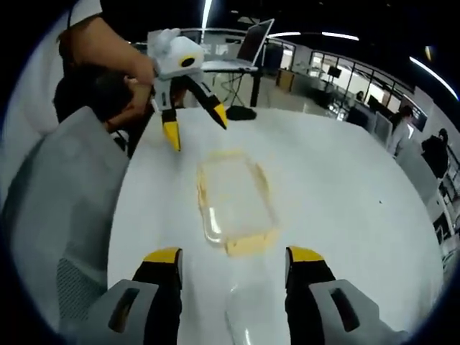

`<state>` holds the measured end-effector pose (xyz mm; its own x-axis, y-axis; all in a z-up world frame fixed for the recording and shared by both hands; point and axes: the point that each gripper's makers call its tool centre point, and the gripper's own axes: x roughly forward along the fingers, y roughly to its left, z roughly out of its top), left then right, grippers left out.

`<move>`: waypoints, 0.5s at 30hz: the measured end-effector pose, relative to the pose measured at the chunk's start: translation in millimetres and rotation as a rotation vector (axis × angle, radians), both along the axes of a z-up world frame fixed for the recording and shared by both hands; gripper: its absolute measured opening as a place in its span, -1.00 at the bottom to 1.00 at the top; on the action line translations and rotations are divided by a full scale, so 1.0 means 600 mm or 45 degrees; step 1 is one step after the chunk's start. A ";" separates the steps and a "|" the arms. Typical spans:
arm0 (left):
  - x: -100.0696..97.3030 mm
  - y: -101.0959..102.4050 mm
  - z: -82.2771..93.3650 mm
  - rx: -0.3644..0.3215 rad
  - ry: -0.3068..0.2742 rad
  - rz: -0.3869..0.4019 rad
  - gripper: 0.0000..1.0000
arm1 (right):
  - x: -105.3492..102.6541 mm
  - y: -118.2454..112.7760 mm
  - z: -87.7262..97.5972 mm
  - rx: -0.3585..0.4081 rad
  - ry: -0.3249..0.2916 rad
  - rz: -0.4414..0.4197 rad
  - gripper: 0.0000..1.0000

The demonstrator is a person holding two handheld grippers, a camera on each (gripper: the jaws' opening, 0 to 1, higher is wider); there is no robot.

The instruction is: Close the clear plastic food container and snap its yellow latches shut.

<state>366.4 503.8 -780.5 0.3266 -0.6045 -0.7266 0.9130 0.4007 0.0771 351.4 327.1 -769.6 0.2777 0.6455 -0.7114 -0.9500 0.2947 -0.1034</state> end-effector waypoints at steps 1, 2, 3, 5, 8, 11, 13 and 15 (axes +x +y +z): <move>0.000 -0.001 0.000 0.002 0.000 -0.006 0.20 | 0.003 0.001 0.001 0.001 0.002 0.002 0.14; 0.001 -0.001 0.000 0.011 -0.004 -0.017 0.19 | 0.004 0.002 0.001 -0.001 0.002 0.004 0.12; 0.001 -0.001 -0.001 0.017 -0.006 -0.023 0.19 | 0.005 0.002 0.000 -0.004 0.002 0.010 0.12; 0.002 -0.001 -0.004 0.031 -0.009 -0.044 0.18 | 0.006 0.004 -0.003 -0.017 -0.002 0.025 0.12; 0.003 0.002 -0.012 0.065 -0.013 -0.077 0.16 | 0.009 0.007 -0.005 -0.027 -0.002 0.039 0.11; 0.009 0.006 -0.017 0.090 -0.018 -0.092 0.15 | 0.013 0.010 -0.010 -0.052 0.001 0.063 0.11; 0.012 0.007 -0.019 0.093 -0.012 -0.091 0.14 | 0.014 0.012 -0.014 -0.072 0.003 0.083 0.11; 0.016 0.006 -0.017 0.088 -0.016 -0.091 0.13 | 0.015 0.016 -0.016 -0.079 0.013 0.100 0.08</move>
